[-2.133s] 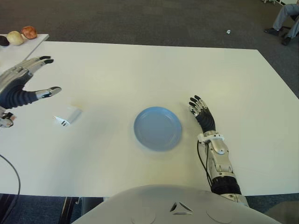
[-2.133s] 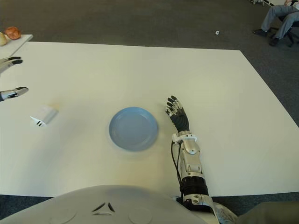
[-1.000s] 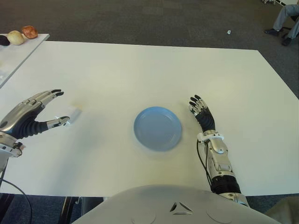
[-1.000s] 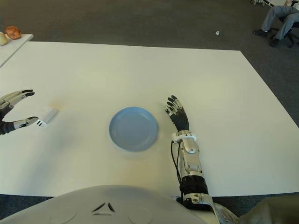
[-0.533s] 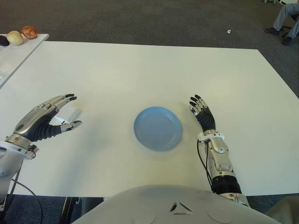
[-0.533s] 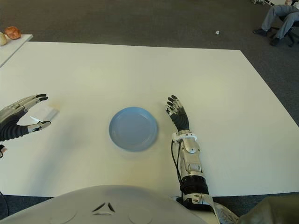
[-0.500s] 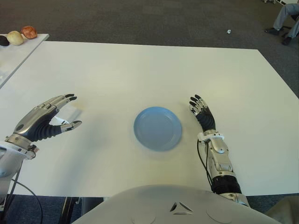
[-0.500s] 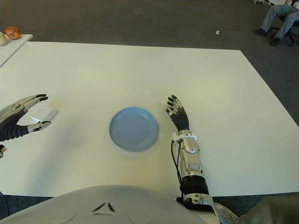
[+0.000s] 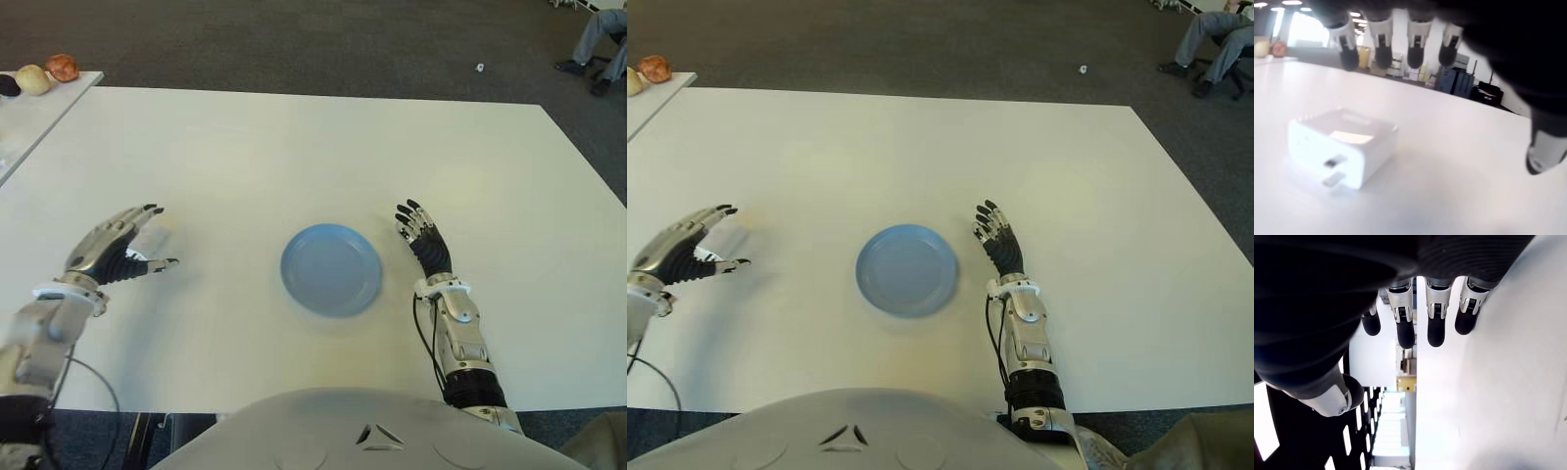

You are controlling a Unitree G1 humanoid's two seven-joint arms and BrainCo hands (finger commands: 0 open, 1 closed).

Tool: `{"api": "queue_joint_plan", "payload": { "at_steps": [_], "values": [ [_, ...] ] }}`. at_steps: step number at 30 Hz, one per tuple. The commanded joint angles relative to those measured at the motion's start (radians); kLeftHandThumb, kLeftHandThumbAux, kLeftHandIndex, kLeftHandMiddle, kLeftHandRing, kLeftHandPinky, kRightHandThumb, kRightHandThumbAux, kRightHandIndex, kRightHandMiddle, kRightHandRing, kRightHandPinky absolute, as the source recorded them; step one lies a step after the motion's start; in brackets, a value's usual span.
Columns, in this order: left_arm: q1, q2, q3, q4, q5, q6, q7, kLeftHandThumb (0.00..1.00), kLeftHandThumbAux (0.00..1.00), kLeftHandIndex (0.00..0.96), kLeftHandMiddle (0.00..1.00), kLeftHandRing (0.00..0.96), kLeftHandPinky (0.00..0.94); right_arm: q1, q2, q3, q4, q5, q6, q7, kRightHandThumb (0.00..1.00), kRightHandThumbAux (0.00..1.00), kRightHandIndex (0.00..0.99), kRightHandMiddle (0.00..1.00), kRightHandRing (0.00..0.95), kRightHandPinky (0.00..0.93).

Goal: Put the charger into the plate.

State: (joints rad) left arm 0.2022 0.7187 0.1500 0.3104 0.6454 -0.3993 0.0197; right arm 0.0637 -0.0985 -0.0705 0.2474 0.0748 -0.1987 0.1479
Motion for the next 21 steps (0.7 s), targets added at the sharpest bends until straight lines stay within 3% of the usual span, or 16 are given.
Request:
{"api": "queue_joint_plan", "payload": {
  "at_steps": [1, 9, 21],
  "values": [
    [-0.041, 0.003, -0.048, 0.086, 0.009, 0.004, 0.049, 0.128, 0.584, 0.0, 0.016, 0.031, 0.062, 0.009, -0.003, -0.008, -0.009, 0.013, 0.002, 0.008, 0.0, 0.619, 0.018, 0.154, 0.115, 0.04],
    [-0.003, -0.018, -0.037, 0.05, -0.104, 0.087, -0.023, 0.074, 0.584, 0.0, 0.001, 0.006, 0.036, 0.023, -0.008, -0.017, -0.037, 0.016, 0.014, 0.015, 0.0, 0.619, 0.017, 0.151, 0.113, 0.04],
    [0.017, -0.022, -0.044, 0.003, -0.204, 0.179, -0.067, 0.079, 0.538, 0.0, 0.0, 0.0, 0.027, 0.035, -0.013, -0.029, -0.065, 0.022, 0.034, 0.021, 0.0, 0.62, 0.013, 0.153, 0.116, 0.045]
  ]
}}
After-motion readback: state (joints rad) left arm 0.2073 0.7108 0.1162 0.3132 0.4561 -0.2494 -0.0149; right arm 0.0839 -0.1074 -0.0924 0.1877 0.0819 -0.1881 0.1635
